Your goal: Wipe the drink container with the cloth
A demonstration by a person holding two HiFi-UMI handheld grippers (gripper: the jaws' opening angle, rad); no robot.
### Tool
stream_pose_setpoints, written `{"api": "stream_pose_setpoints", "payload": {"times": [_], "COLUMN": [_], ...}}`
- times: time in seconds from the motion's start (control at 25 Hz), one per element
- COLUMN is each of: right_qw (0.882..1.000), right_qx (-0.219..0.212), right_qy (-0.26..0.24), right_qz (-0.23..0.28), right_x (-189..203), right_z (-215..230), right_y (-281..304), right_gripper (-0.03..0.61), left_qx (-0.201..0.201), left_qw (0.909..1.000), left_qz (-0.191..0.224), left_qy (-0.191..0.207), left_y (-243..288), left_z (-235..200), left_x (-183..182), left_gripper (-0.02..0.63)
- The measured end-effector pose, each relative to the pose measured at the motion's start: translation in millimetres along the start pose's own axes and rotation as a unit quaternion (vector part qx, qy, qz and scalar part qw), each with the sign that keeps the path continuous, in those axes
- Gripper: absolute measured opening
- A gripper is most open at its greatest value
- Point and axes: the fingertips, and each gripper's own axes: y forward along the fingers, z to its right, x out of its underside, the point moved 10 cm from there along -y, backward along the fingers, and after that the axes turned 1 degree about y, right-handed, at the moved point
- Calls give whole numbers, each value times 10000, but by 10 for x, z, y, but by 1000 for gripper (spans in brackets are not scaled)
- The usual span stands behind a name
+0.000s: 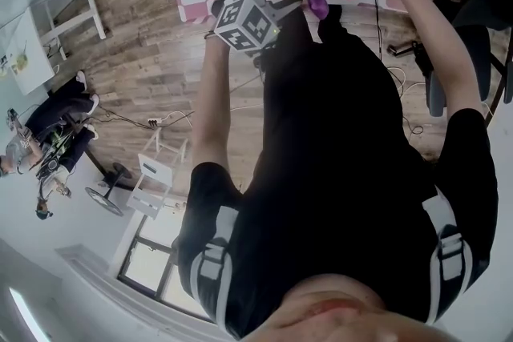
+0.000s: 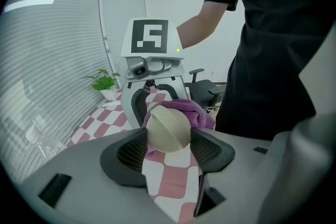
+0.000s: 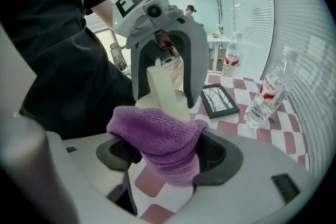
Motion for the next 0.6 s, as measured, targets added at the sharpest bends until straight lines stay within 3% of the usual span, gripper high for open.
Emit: {"api": "stream_pose_setpoints", "payload": {"times": [0.24, 0.4, 0.6], "right_qw": [9990, 9936, 9762], "right_qx": [360, 1027, 1914], "right_qy": [-192, -146, 366], "right_qz": [172, 450, 952], "right_x": [-91, -64, 63], "right_z": [-49, -126, -143], "right_y": [-86, -105, -83], "right_gripper": [334, 334, 333], "left_qx": [-67, -203, -368], "left_qw": [9998, 9968, 9855], "left_qz": [67, 250, 545], "left_qy": [-173, -736, -1566], "left_y": [22, 45, 55], "left_z": [-25, -52, -179], "left_x": [-6, 1, 43], "left_gripper": [275, 275, 275]}}
